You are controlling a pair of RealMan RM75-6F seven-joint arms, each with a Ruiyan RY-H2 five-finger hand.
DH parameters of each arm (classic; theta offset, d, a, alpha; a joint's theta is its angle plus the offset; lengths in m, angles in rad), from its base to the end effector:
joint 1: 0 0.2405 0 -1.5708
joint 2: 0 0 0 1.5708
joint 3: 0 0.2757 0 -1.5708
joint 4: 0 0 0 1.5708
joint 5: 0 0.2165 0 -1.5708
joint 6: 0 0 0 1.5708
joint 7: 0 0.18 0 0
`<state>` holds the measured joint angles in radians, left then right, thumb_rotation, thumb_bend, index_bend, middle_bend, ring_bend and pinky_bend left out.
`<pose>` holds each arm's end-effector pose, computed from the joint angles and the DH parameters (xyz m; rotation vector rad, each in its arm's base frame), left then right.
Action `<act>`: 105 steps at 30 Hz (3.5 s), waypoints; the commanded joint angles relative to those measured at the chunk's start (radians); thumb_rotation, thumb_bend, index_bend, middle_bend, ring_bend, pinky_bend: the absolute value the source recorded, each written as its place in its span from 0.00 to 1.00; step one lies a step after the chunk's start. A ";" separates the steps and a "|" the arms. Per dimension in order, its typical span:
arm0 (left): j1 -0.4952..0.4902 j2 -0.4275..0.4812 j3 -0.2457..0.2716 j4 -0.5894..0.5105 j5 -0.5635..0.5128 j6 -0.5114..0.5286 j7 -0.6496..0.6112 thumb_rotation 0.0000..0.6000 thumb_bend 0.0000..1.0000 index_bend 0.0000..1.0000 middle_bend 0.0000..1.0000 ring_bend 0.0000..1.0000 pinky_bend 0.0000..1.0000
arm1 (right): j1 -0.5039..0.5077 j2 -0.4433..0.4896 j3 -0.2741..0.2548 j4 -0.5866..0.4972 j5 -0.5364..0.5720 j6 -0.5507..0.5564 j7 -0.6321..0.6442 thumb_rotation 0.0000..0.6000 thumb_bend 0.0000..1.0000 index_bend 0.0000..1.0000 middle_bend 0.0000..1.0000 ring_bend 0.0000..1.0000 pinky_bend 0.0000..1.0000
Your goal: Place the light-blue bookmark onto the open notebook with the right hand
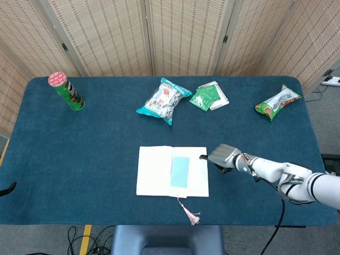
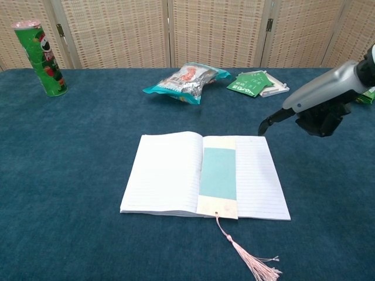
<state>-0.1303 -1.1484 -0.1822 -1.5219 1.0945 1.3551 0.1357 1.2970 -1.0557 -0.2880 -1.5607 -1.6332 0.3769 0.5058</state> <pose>-0.3963 0.2527 0.1925 -1.0943 -0.9389 -0.6409 -0.1603 -0.4019 0.0395 2.4866 -0.8993 0.1734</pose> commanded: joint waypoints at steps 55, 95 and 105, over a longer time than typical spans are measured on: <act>0.007 0.015 0.005 0.004 0.009 -0.012 -0.032 1.00 0.22 0.09 0.00 0.00 0.25 | -0.016 -0.248 0.130 0.222 0.069 -0.176 -0.020 1.00 1.00 0.00 1.00 1.00 1.00; 0.015 0.018 0.006 -0.007 0.021 0.008 -0.033 1.00 0.22 0.09 0.00 0.00 0.25 | -0.049 -0.093 0.109 -0.013 -0.013 -0.033 -0.073 1.00 1.00 0.00 1.00 1.00 1.00; 0.030 0.030 0.004 -0.016 0.020 0.026 -0.045 1.00 0.22 0.09 0.00 0.00 0.25 | -0.041 -0.094 0.106 -0.090 -0.024 -0.040 -0.122 1.00 1.00 0.00 1.00 1.00 1.00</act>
<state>-0.1001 -1.1189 -0.1779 -1.5387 1.1154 1.3823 0.0913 1.2546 -1.1517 -0.1787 -1.6427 -1.6539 0.3386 0.3899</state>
